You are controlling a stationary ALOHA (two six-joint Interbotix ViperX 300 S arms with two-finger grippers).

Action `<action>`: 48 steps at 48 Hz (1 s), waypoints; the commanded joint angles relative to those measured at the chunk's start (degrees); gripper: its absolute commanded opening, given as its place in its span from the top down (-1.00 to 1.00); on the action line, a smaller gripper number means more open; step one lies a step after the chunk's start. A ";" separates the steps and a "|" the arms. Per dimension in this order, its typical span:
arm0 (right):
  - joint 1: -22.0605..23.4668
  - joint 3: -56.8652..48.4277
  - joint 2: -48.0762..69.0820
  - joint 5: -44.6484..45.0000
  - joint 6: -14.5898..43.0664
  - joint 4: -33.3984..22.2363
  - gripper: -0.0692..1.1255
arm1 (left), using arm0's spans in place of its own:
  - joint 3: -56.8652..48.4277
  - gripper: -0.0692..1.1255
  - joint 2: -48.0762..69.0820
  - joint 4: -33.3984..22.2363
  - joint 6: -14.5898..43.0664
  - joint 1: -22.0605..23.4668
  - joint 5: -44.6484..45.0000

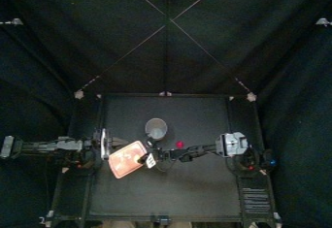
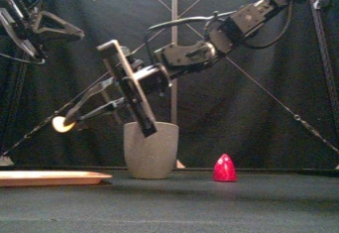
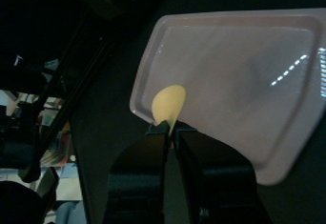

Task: Pick the chip then place it on the pink plate
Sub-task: Drop chip on the pink plate and return to neutral

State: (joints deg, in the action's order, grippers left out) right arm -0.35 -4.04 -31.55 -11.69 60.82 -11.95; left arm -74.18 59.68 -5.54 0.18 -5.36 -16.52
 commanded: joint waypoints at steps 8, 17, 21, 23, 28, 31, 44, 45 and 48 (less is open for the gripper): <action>1.32 2.99 -0.26 0.09 0.26 -0.53 -0.10 | 1.05 0.92 -0.09 0.09 0.00 -0.09 -0.18; 1.32 3.87 -1.23 0.35 0.35 -0.44 -0.49 | 0.97 0.92 -0.09 0.18 0.00 -0.18 -0.18; 1.41 3.96 -0.88 0.35 -0.26 -0.53 -0.60 | 0.97 0.92 -0.09 0.09 0.00 -0.18 -0.18; 1.41 3.87 -0.53 0.26 -0.35 -0.62 -0.60 | 0.97 0.92 -0.09 0.18 0.00 -0.09 -0.18; 1.32 3.25 0.62 0.26 -0.44 -2.20 -0.60 | 0.97 0.92 -0.09 0.18 0.00 -0.18 -0.18; 1.32 2.29 1.85 0.18 -0.44 -3.87 -0.60 | 0.97 0.92 -0.09 0.18 0.00 -0.18 -0.18; 1.76 -6.77 12.22 -0.35 -0.44 -11.25 -0.60 | 1.05 0.92 -0.09 0.35 0.09 -0.18 -0.18; 1.85 -8.00 13.45 -0.53 -0.44 -12.04 -0.60 | 1.05 0.92 -0.09 0.35 0.09 -0.18 -0.18; 2.02 -10.63 16.00 -1.14 -0.44 -13.36 -0.60 | 1.05 0.92 -0.09 0.44 0.00 -0.18 -0.18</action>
State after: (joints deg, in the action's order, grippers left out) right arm 1.05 -12.48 -21.45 -11.78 60.56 -23.82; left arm -74.18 59.68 -5.36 0.18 -5.36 -16.44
